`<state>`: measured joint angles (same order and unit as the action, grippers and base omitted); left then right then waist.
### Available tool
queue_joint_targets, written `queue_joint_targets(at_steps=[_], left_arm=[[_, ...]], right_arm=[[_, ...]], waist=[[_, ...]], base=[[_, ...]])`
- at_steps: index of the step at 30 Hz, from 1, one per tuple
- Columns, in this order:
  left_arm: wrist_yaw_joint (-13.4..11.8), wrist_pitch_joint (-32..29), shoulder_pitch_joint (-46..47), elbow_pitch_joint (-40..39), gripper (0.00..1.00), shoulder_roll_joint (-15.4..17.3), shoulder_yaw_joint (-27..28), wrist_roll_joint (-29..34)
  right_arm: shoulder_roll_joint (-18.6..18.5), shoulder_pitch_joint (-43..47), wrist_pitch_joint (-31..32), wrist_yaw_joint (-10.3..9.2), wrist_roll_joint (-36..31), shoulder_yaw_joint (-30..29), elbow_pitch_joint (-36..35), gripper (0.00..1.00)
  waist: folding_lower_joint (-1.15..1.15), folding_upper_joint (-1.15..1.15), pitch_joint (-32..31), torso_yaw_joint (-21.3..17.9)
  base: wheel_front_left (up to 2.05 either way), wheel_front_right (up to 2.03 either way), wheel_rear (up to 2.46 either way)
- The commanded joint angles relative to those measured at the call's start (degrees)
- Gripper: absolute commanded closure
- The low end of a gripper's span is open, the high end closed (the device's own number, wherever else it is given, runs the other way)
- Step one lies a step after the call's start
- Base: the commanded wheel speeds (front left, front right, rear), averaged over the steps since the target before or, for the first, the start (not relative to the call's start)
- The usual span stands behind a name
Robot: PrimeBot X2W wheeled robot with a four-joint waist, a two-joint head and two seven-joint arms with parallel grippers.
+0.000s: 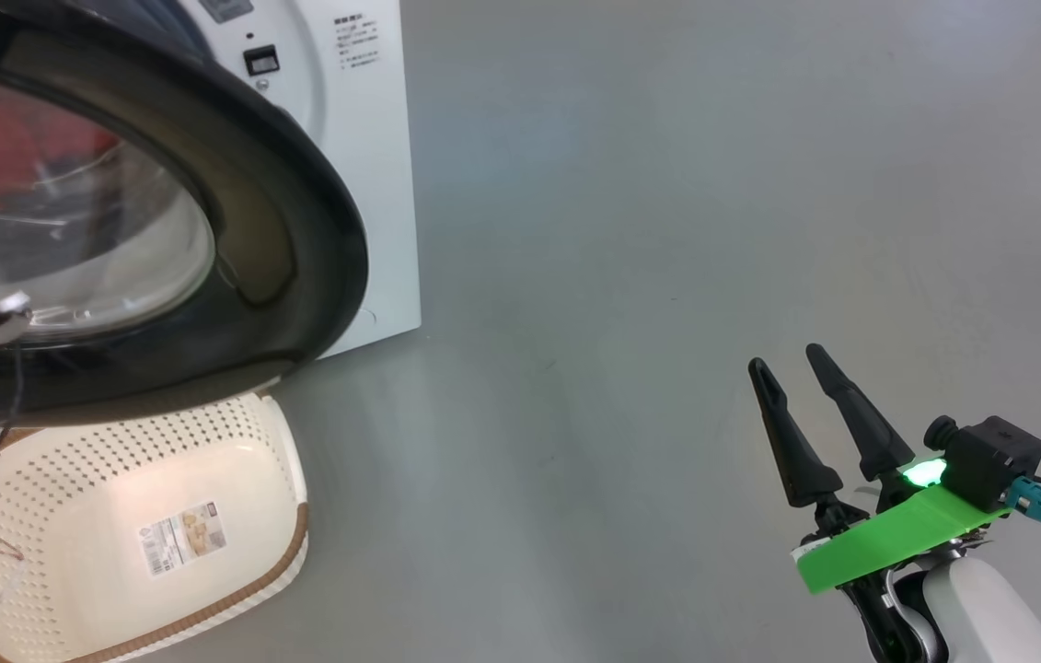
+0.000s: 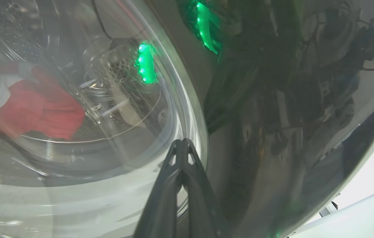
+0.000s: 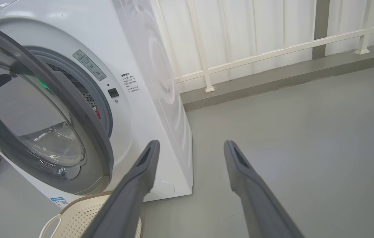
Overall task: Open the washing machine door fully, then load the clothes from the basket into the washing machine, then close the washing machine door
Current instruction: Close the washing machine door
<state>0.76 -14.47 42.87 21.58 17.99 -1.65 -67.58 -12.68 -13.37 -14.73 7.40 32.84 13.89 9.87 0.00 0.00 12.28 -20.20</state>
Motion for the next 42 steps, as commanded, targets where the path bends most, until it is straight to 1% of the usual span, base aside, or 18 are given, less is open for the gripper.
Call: queue_joint_targets(at_steps=[1, 10, 18, 27, 35, 36, 38, 40, 42], left_arm=[[0.5, 0.3, 2.9, -0.9, 1.00, 2.7, 1.4, 0.7], [2.0, 1.5, 6.1, 3.8, 1.00, 2.9, 1.2, 1.2], [3.3, 1.7, 6.5, 6.1, 1.00, 2.5, 0.7, 0.9], [4.4, 1.4, 5.1, 6.1, 1.00, 1.8, 0.1, 0.1], [4.9, 0.7, 1.4, 3.5, 1.00, 1.3, -0.2, -0.9], [5.0, 0.7, 0.7, 3.1, 0.83, 1.2, -0.2, -1.1], [4.9, 1.1, -0.8, 2.1, 0.56, 1.3, 0.0, -0.9], [5.0, 2.0, -2.3, 1.0, 0.00, 1.6, -0.1, -0.2], [5.2, 3.2, -4.1, -0.6, 0.00, 2.5, -0.8, 1.8]], right_arm=[[-0.2, -1.3, -0.3, 0.09, -0.2, 0.8, -1.5, 0.00], [0.2, -1.5, -0.3, 0.09, -0.3, 0.5, -1.5, 0.00], [0.1, -1.4, -0.3, 0.09, -0.5, 0.3, -1.3, 0.00], [-0.7, -1.0, -0.3, 0.09, -0.5, 0.6, -1.2, 0.00], [-1.3, -0.6, -0.3, 0.09, -0.5, 1.0, -1.0, 0.00], [-1.4, -0.5, -0.3, 0.09, -0.5, 1.1, -0.9, 0.00], [-1.6, -0.3, -0.3, 0.09, -0.5, 1.1, -0.9, 0.00], [-1.8, -0.1, -0.3, 0.09, -0.5, 1.2, -0.9, 0.00], [-2.0, 0.0, -0.3, 0.09, -0.5, 1.2, -0.9, 0.00]], waist=[[0.00, 0.00, 0.3, -0.3], [0.00, 0.00, 0.8, -1.2], [0.00, 0.00, 0.4, -0.2], [0.00, 0.00, -0.7, 1.7], [0.00, 0.00, -1.9, 3.9], [0.00, 0.00, -2.1, 4.2], [0.00, 0.00, -2.5, 4.8], [0.00, 0.00, -2.8, 5.4], [0.00, 0.00, -3.0, 6.1]], base=[[0.00, 0.00, 0.00], [0.00, 0.00, 0.00], [0.00, 0.00, 0.00], [0.00, 0.00, 0.00], [0.00, 0.00, 0.00], [0.00, 0.00, 0.00], [0.00, 0.00, 0.00], [0.00, 0.00, 0.00], [0.00, 0.00, 0.00]])
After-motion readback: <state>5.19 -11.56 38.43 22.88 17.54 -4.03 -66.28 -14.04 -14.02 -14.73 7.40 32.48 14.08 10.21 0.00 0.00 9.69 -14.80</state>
